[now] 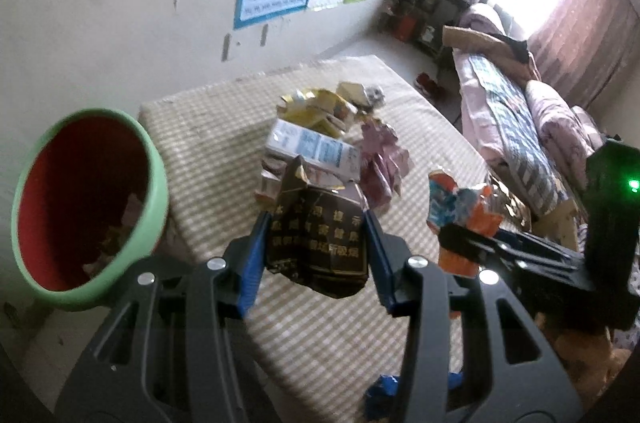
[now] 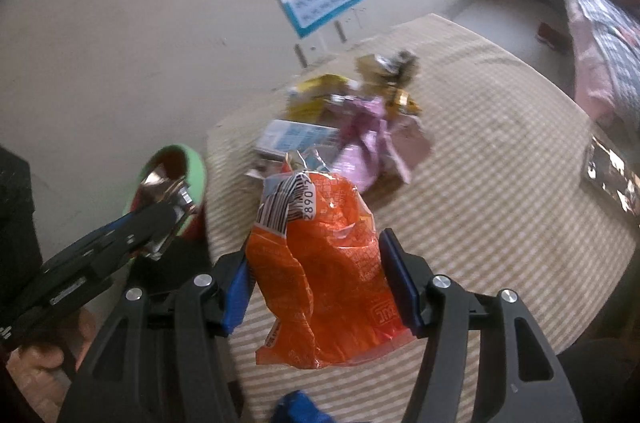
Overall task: Collect trash
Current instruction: 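Lift the dark brown wrapper and orange bag toward the green bucket, then open the left gripper over the bucket while the right drops the orange bag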
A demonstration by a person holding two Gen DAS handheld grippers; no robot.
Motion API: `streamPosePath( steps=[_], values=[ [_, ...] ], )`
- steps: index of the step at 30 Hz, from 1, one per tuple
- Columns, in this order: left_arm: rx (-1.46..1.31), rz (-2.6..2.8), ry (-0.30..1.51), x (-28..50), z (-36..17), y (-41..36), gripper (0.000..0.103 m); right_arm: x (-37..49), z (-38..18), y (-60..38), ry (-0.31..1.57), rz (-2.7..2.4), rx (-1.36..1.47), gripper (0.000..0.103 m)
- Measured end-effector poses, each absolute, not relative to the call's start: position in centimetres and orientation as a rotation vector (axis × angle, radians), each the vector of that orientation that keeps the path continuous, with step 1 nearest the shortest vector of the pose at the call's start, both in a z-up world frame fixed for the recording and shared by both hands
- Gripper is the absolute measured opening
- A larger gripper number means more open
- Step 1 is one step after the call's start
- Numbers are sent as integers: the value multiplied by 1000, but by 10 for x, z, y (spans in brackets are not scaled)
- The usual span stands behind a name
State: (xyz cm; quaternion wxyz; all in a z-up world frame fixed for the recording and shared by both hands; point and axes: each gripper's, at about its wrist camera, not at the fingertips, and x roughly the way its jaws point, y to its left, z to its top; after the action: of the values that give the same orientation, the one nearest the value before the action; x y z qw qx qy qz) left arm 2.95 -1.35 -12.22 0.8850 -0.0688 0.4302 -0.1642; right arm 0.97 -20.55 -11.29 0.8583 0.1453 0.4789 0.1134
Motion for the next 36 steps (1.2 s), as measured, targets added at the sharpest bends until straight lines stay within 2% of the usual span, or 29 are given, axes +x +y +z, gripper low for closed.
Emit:
streamPosePath(
  steps=[36],
  values=[
    [-332,-35,808,40,-121,124,44,35,-83,-72,1028,438,117,58]
  ],
)
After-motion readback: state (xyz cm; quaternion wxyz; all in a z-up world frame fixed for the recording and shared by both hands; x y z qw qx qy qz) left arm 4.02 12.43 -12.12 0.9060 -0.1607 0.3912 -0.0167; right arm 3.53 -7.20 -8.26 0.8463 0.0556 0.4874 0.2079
